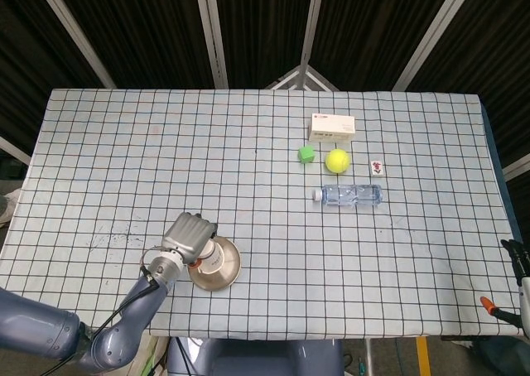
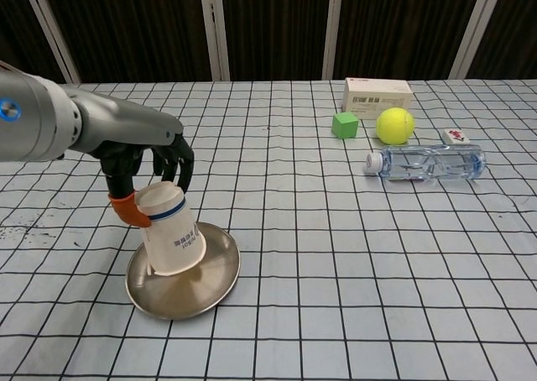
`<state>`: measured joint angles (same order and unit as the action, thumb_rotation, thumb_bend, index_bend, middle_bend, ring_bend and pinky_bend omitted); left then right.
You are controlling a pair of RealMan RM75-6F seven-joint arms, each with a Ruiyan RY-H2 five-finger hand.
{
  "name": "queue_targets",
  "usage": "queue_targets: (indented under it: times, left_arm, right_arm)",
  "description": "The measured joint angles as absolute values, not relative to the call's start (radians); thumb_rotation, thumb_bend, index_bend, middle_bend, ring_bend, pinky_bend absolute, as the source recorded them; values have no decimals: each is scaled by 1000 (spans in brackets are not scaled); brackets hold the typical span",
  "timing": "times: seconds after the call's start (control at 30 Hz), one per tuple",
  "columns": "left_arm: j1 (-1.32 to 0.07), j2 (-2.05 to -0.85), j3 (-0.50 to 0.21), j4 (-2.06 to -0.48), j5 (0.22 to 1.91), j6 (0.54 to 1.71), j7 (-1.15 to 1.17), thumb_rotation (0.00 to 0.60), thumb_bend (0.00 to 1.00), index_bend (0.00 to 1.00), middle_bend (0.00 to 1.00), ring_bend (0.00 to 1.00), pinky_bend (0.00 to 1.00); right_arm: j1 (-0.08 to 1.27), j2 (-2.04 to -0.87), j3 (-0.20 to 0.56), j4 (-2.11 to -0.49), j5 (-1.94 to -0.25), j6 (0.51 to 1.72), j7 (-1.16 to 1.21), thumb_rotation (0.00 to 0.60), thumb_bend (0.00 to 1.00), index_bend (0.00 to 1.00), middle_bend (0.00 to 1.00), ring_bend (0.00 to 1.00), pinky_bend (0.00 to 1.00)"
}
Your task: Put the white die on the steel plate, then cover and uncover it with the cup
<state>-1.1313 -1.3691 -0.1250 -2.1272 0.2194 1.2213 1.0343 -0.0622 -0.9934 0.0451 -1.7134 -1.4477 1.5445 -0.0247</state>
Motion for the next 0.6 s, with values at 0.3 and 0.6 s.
queue_targets:
  times: [0.3,0.6]
  left_arm:
    - [-1120,-1402,-89,-2085,264,1193,1004,600,467,446,422,256,329]
    - [-1113,-1418,-67,-2069,316,1183,978,600,466,447,422,256,329]
  right_arm:
    - [-64,-992,47,-1714,-1445,1546,-19,600,41,124,141,145,139]
    - [-64,-990,47,-1712,-1447,1546,-10,600,41,124,140,145,139]
